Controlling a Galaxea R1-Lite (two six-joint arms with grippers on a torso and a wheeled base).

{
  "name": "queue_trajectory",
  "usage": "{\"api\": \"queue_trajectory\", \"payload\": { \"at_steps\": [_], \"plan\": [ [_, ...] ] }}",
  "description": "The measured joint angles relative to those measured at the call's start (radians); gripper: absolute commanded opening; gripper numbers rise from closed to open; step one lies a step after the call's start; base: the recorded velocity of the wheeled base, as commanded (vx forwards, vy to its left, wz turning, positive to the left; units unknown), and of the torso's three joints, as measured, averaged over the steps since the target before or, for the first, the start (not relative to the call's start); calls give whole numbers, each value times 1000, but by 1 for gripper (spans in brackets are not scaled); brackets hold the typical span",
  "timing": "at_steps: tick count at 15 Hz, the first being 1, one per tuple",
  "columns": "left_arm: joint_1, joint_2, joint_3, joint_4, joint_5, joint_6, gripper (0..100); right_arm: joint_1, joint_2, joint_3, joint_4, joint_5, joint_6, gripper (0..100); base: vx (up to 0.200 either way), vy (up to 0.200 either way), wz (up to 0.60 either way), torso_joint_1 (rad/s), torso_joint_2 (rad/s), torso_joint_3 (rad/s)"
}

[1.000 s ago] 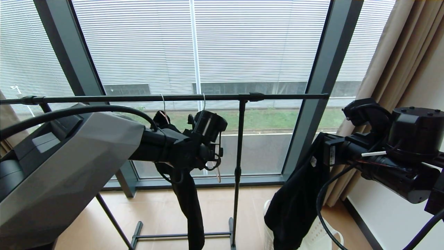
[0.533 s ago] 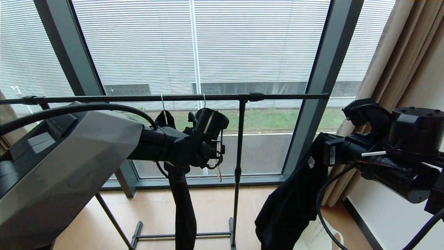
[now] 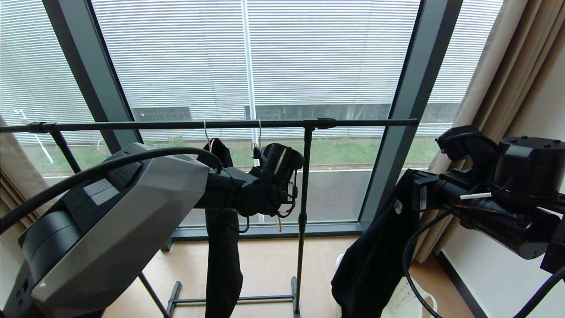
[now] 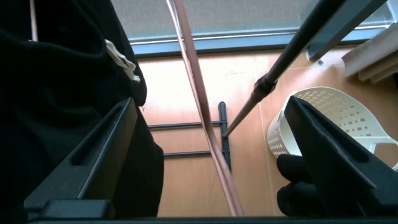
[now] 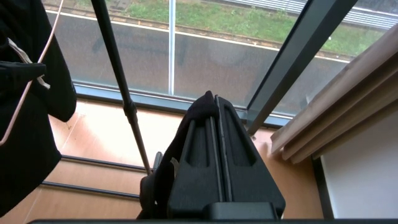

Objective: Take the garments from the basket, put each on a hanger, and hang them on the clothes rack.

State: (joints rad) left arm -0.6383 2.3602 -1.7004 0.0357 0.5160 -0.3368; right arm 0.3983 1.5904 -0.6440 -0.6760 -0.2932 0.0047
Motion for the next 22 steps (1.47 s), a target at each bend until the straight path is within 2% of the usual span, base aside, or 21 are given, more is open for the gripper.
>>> {"api": "queue_trajectory", "payload": {
  "at_steps": [1,2,17,22],
  "plan": [
    [1,7,-10,-1,0,-6,100,0,0,0,0,0,0,0,0,0,0,0,0,0],
    [3,14,-17,-2,0,-8,0,0,1,0,0,0,0,0,0,0,0,0,0,0],
    [-1,8,-26,-1,-1,-7,0,0,2,1,0,0,0,0,0,0,0,0,0,0],
    [-13,-91,59,0,-1,5,0,0,2,1,0,0,0,0,0,0,0,0,0,0]
  ]
}}
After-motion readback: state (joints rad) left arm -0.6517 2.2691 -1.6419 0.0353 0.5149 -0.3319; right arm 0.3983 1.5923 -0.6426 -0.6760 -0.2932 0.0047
